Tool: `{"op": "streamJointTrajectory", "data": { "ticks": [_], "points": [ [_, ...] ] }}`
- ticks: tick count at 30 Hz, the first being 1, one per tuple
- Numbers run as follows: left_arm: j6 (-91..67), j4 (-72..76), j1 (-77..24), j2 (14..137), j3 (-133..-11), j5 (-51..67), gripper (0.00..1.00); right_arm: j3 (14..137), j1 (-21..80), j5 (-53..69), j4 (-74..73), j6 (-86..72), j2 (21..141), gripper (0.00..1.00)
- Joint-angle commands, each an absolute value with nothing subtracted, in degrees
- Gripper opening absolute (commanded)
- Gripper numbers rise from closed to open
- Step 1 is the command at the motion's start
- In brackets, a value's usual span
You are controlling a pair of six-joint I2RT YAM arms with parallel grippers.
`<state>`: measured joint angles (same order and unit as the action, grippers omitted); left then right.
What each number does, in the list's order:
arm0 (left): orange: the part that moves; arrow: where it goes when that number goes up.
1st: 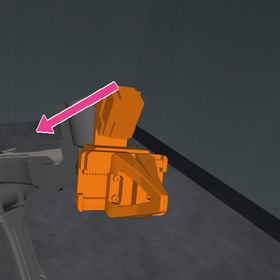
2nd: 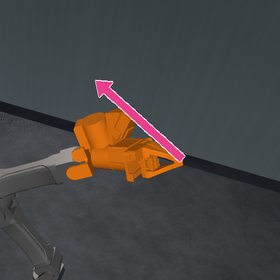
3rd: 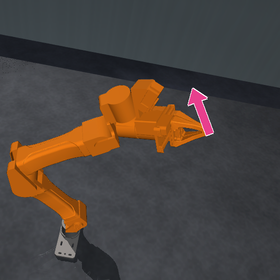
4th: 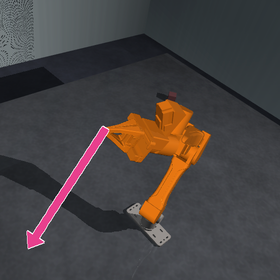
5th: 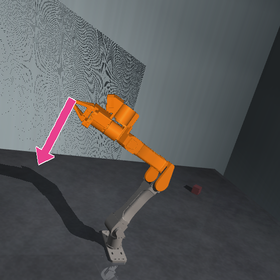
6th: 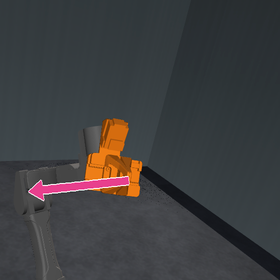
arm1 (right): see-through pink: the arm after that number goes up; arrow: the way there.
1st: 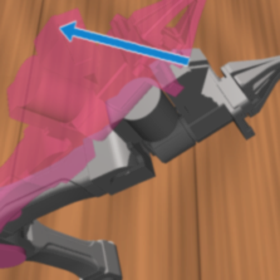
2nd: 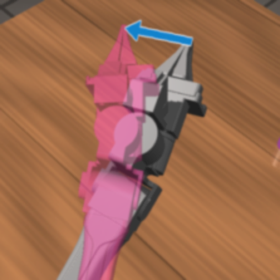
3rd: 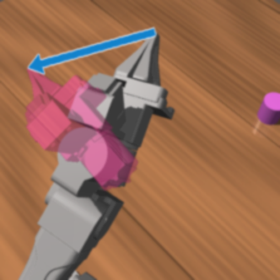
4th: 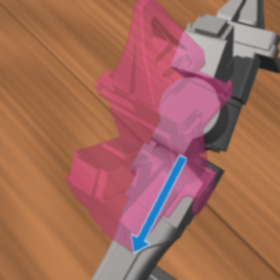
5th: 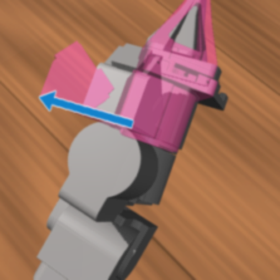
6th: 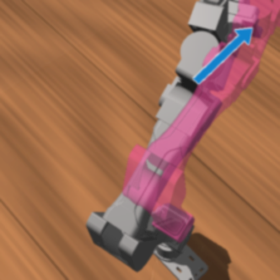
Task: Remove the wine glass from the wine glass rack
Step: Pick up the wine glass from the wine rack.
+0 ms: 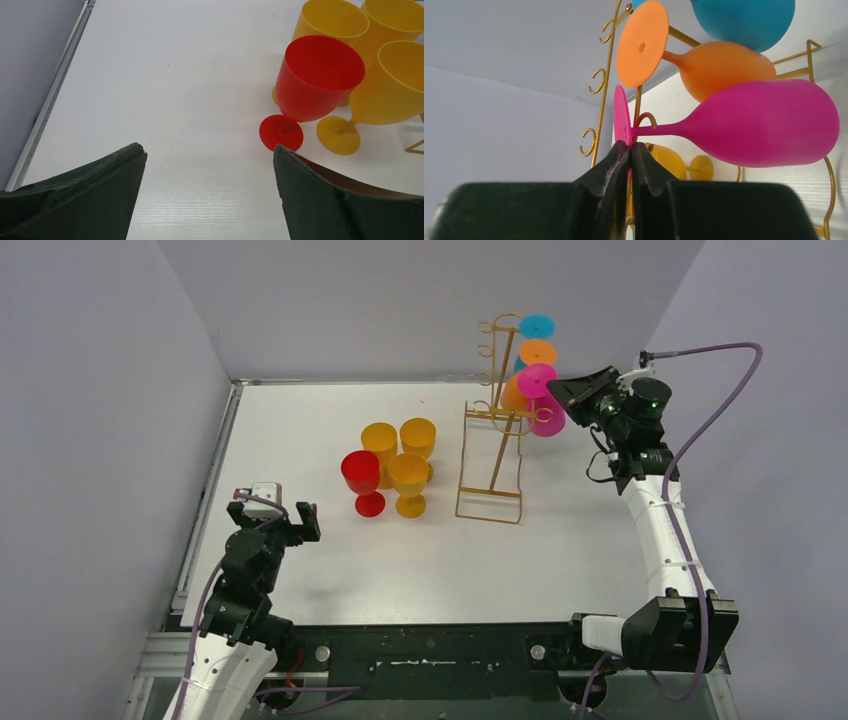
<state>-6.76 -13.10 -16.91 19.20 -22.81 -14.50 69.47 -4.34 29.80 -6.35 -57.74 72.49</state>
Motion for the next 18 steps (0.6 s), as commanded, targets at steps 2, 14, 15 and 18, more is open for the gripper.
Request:
{"op": "streamJointTrajectory", "data": {
  "ticks": [2, 14, 15, 18],
  "points": [
    [-5.89, -11.34, -17.14, 18.90, -23.54, -13.31, 0.97, 66.54, -2.37, 23.24, -1.51, -63.60, 68.78, 0.02],
    [-5.98, -11.38, -17.14, 18.99, -23.64, -13.26, 0.97, 65.57, -2.92, 25.06, -0.45, -63.68, 67.55, 0.00],
    [-5.98, -11.42, -17.14, 18.99, -23.64, -13.35, 0.97, 65.90, -2.98, 25.48, -0.46, -63.57, 67.58, 0.00],
    [-5.93, -11.60, -17.14, 18.81, -23.64, -13.31, 0.97, 66.86, -3.48, 25.61, -0.44, -63.16, 67.91, 0.00]
  ]
}}
